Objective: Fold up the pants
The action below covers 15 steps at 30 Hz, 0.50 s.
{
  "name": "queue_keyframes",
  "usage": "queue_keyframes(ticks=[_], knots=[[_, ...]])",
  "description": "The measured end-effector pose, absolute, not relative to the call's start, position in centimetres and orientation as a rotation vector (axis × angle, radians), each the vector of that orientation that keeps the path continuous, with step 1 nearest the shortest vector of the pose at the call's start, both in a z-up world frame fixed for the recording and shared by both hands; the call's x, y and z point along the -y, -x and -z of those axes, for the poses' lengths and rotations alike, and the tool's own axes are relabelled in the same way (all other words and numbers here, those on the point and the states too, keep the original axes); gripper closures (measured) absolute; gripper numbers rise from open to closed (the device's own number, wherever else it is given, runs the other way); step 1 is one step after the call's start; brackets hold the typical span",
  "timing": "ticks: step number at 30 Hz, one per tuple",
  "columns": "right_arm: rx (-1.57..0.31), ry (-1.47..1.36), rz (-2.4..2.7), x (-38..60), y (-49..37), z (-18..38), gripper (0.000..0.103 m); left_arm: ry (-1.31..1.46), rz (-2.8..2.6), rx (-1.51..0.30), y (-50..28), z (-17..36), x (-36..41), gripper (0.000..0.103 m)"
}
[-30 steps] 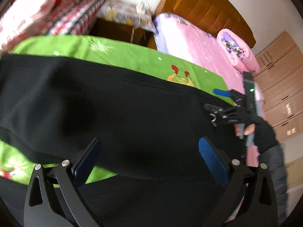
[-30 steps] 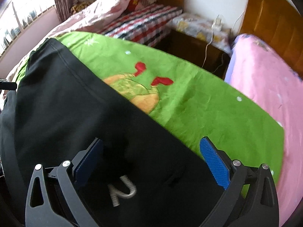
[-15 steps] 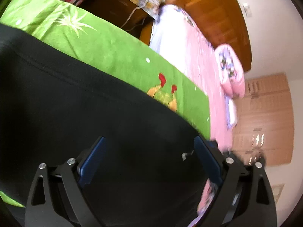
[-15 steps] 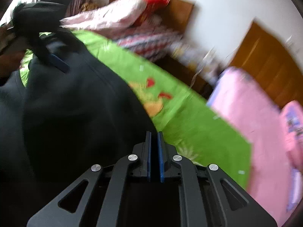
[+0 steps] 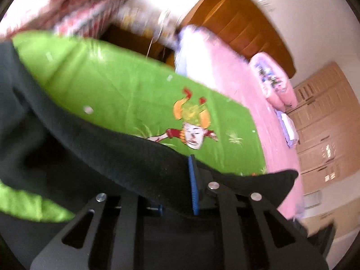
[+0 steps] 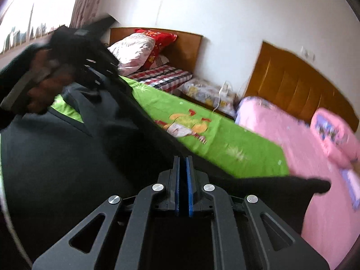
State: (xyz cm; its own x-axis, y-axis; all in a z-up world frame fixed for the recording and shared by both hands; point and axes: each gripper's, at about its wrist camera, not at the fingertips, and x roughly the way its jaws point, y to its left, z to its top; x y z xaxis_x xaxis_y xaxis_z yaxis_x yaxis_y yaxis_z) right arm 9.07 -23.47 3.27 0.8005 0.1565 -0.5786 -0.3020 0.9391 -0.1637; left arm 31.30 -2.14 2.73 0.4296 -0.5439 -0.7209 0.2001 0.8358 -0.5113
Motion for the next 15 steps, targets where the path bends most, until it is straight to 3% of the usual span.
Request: queue_keyframes(ticks=[4, 6, 7, 13, 15], knots=[[-0.560, 0.129, -0.251, 24.7, -4.8, -4.8, 0.082, 0.248, 0.524, -0.824, -21.2, -5.8, 1.5, 0.086], [-0.550, 0.050, -0.248, 25.5, -2.2, -4.9, 0.030, 0.241, 0.551, -0.799, -17.7, -5.4, 1.2, 0.086], [-0.549, 0.000, -0.232, 25.7, 0.0, -4.5, 0.022, 0.240, 0.558, -0.789, -15.8, -4.7, 0.8, 0.086], [-0.583, -0.352, -0.075, 31.0, 6.9, -0.5, 0.020, 0.257, 0.578, -0.831, -11.1, 1.1, -1.5, 0.083], [-0.591, -0.470, -0.030, 33.0, 7.6, 0.5, 0.025, 0.294, 0.587, -0.844, -11.0, 2.1, -2.2, 0.072]])
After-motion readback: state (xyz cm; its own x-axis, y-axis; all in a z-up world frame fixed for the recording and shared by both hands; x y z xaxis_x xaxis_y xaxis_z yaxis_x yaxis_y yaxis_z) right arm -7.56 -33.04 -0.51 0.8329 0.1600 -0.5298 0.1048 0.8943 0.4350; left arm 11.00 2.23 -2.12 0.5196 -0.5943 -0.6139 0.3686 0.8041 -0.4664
